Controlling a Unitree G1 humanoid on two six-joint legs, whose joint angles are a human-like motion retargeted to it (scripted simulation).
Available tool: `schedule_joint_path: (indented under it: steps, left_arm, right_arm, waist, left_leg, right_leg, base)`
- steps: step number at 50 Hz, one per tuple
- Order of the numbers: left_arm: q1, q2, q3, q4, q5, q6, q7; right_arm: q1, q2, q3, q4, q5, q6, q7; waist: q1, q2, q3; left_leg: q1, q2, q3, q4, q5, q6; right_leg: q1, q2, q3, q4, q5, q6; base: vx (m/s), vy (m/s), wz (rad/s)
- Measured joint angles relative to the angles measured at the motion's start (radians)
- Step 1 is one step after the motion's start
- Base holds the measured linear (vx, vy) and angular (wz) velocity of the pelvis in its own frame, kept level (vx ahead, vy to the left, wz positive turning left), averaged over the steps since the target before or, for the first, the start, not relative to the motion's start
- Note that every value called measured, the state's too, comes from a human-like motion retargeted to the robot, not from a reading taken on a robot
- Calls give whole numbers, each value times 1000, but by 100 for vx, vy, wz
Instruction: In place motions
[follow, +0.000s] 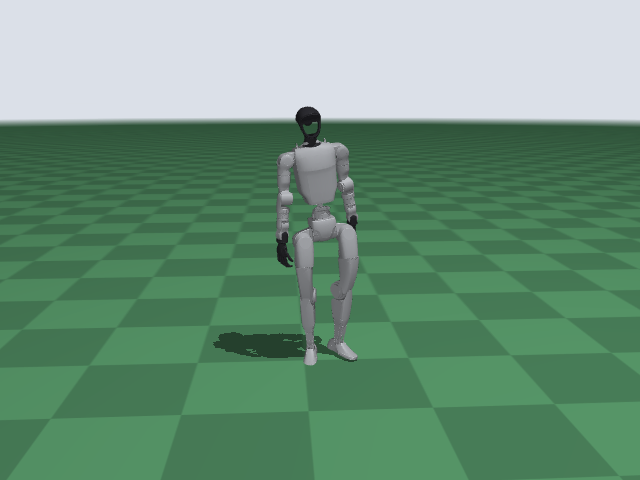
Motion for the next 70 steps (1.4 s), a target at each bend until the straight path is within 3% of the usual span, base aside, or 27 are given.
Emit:
schedule_joint_path:
  steps: [7,13,16,18,29,35,37,42,43,45,50,55,59,63,70]
  left_arm:
    - [-19,1,-19,21,-16,4,34]
    - [0,-2,-8,11,-27,-9,66]
    - [6,-1,8,19,-26,-5,65]
    - [5,1,15,20,-23,-3,64]
    - [-24,38,60,-14,-37,-3,59]
    - [-43,98,104,-30,-53,-1,47]
    - [-58,121,128,-8,-50,8,54]
    - [-84,179,164,39,-45,19,75]
    - [-94,194,167,48,-49,19,73]
    - [-105,220,174,59,-57,21,71]
    - [-133,278,198,77,-103,25,87]
    - [-197,285,186,49,-169,13,115]
    - [-278,264,156,11,-198,6,87]
    - [-330,260,106,-30,-194,-5,57]
    - [-519,293,56,-78,-158,-11,120]
  right_arm:
    - [35,-23,-60,37,14,3,4]
    - [22,-55,-59,58,-29,22,-6]
    - [14,-62,-49,38,-16,19,-3]
    - [8,-64,-50,22,-2,14,1]
    - [-35,-13,-16,-51,50,3,12]
    - [-67,28,64,-130,46,-12,24]
    - [-74,30,91,-149,28,-19,35]
    - [-66,16,102,-168,-23,-29,35]
    - [-66,12,95,-168,-31,-28,34]
    - [-65,3,84,-172,-41,-26,33]
    - [-62,-24,54,-217,-32,-33,43]
    - [-60,-97,1,-288,-36,-46,34]
    - [-84,-199,-34,-333,-41,-53,46]
    - [-69,-303,-88,-349,-52,-61,34]
    - [26,-433,-338,-285,44,-58,33]
  waist:
    - [47,-7,21]
    - [25,-19,13]
    - [-3,-16,7]
    - [3,-16,13]
    - [14,-62,19]
    - [24,-89,39]
    - [13,-91,33]
    - [44,-88,9]
    - [56,-96,7]
    - [71,-116,8]
    - [53,-136,34]
    - [11,-145,145]
    - [22,-141,250]
    - [-21,-134,298]
    - [-89,-152,464]
  left_leg:
    - [-76,-18,-167,78,23,-12]
    - [-80,65,-66,102,45,28]
    - [-79,86,-84,91,72,-2]
    - [-68,81,-112,70,70,-21]
    - [-21,52,-53,-15,17,2]
    - [-17,57,-20,-35,15,13]
    - [-26,64,-12,-34,19,14]
    - [-44,85,-5,-30,28,8]
    - [-47,82,-4,-30,30,7]
    - [-50,67,3,-32,35,4]
    - [-58,78,1,-31,58,-10]
    - [-61,96,-15,-15,83,-14]
    - [-39,109,70,-60,108,-15]
    - [-67,129,137,-71,122,-20]
    - [-114,141,157,-59,130,-32]
  right_leg:
    - [-7,-31,-35,-15,11,-5]
    - [-19,-56,-56,-17,21,6]
    - [-18,-52,-62,-17,28,11]
    - [-15,-52,-54,-13,36,15]
    - [-38,-91,-56,65,78,69]
    - [-125,-90,97,182,131,111]
    - [-137,-96,138,190,129,107]
    - [-109,-157,10,142,177,39]
    - [-107,-169,4,129,222,48]
    - [-103,-190,5,103,246,123]
    - [-108,-175,-10,46,181,72]
    - [-107,-164,3,4,191,44]
    - [-209,-142,115,43,207,13]
    - [-289,-117,146,36,230,-14]
    - [-394,-82,199,12,278,-52]
  base:
    - [-9,4,24]
    - [2,10,22]
    - [9,15,13]
    - [7,19,-28]
    - [10,19,-8]
    - [0,4,-25]
    - [-6,0,2]
    - [2,-7,0]
    - [-1,-14,-11]
    - [-5,-21,-16]
    - [-5,-33,-6]
    - [-24,-35,-13]
    - [-42,-28,-132]
    - [-33,-23,-114]
    - [-41,-21,-78]
